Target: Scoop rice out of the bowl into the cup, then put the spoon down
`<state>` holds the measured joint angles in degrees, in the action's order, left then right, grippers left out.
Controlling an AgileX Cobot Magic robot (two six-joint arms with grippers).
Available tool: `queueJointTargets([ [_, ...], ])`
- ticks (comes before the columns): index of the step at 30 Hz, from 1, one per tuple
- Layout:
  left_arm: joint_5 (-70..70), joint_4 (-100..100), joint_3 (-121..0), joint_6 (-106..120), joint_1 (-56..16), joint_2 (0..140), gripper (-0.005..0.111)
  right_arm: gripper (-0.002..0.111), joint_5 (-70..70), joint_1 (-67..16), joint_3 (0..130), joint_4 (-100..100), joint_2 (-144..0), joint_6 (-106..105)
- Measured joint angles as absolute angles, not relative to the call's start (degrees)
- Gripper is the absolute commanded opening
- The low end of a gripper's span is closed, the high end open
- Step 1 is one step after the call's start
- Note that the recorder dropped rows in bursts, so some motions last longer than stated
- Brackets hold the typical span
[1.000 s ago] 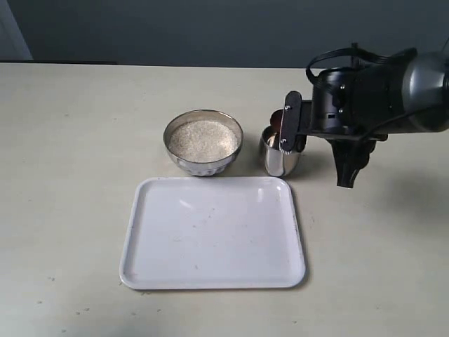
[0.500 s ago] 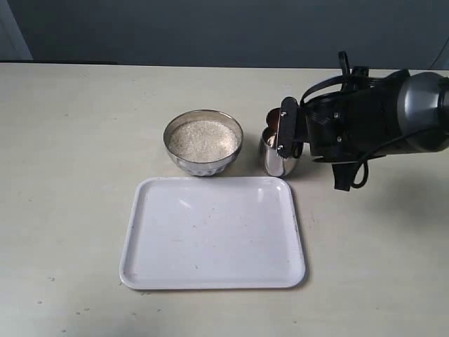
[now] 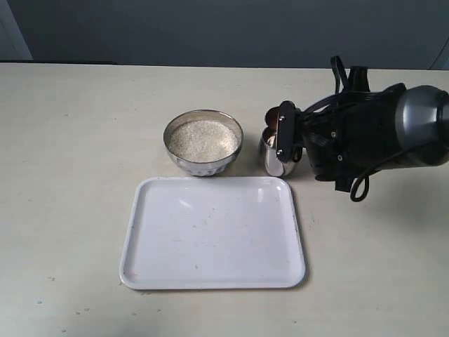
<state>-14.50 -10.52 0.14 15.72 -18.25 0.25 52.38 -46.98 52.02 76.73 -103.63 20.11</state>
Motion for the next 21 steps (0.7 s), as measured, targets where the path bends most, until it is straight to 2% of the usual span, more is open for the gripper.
queueJointTargets([
  [18, -14.5, -10.52, 0.14, 15.72, -18.25, 0.25, 0.0, -0.001, 53.96, -47.08, 51.89, 77.57, -103.63, 22.91],
  [21, -14.5, -10.52, 0.14, 15.72, -18.25, 0.25, 0.0, -0.001, 53.96, -47.22, 51.89, 72.91, -101.77, 23.0],
])
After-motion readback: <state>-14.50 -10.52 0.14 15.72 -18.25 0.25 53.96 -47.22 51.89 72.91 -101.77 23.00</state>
